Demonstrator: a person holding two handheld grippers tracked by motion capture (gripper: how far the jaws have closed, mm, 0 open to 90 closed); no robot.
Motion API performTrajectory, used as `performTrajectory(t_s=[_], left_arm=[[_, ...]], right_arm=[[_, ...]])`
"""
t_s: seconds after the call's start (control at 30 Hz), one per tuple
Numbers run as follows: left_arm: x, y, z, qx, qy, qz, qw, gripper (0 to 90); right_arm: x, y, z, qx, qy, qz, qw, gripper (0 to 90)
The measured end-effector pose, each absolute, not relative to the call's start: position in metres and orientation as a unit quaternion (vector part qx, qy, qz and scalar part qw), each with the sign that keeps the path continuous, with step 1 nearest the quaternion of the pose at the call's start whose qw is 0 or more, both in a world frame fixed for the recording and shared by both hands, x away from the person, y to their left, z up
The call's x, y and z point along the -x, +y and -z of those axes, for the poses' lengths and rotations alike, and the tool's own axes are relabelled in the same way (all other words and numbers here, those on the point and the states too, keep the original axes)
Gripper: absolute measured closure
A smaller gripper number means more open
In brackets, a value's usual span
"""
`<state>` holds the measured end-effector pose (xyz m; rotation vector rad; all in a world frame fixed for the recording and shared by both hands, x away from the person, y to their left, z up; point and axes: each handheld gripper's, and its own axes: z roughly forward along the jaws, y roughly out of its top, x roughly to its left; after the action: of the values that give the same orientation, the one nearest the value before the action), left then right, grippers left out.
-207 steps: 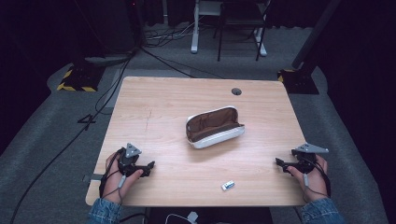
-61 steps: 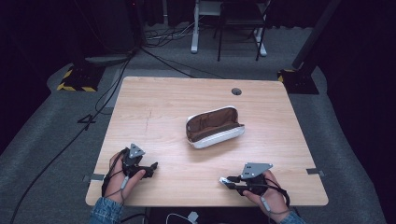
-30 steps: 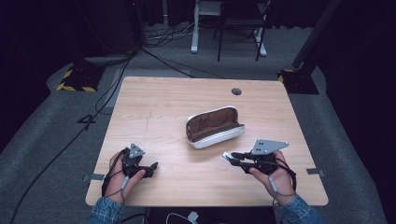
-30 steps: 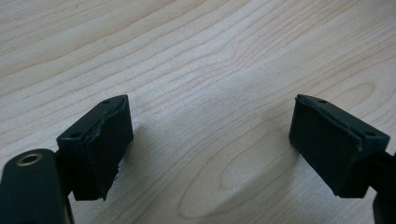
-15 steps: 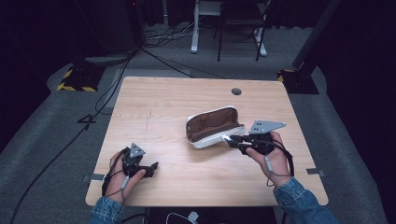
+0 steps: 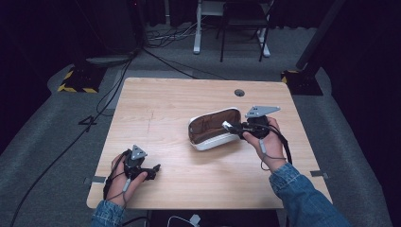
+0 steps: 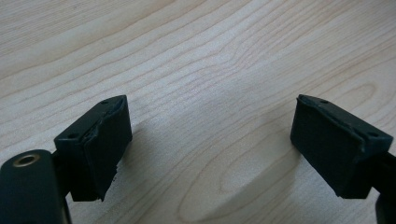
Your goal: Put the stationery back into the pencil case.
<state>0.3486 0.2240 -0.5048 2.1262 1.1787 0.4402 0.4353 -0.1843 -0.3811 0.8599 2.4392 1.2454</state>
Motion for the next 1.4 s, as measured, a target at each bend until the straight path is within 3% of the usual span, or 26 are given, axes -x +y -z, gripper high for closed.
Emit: performTrajectory(t_s=[0.4,1.23,1.4], left_arm=[[-0.349,0.224,0.505,-0.812,0.451,-0.168,0.330,13.0],[-0.348,0.224,0.505,-0.812,0.451,-0.171,0.328,12.8],[-0.348,0.224,0.505,-0.812,0.451,-0.171,0.329,12.8]], right_arm=[[-0.468,-0.161,0.391,-0.305,0.856,-0.395,0.132,73.6],[-0.492,-0.131,0.423,-0.304,0.885,-0.331,0.117,73.2],[-0.493,-0.130,0.424,-0.310,0.878,-0.336,0.143,56.0]])
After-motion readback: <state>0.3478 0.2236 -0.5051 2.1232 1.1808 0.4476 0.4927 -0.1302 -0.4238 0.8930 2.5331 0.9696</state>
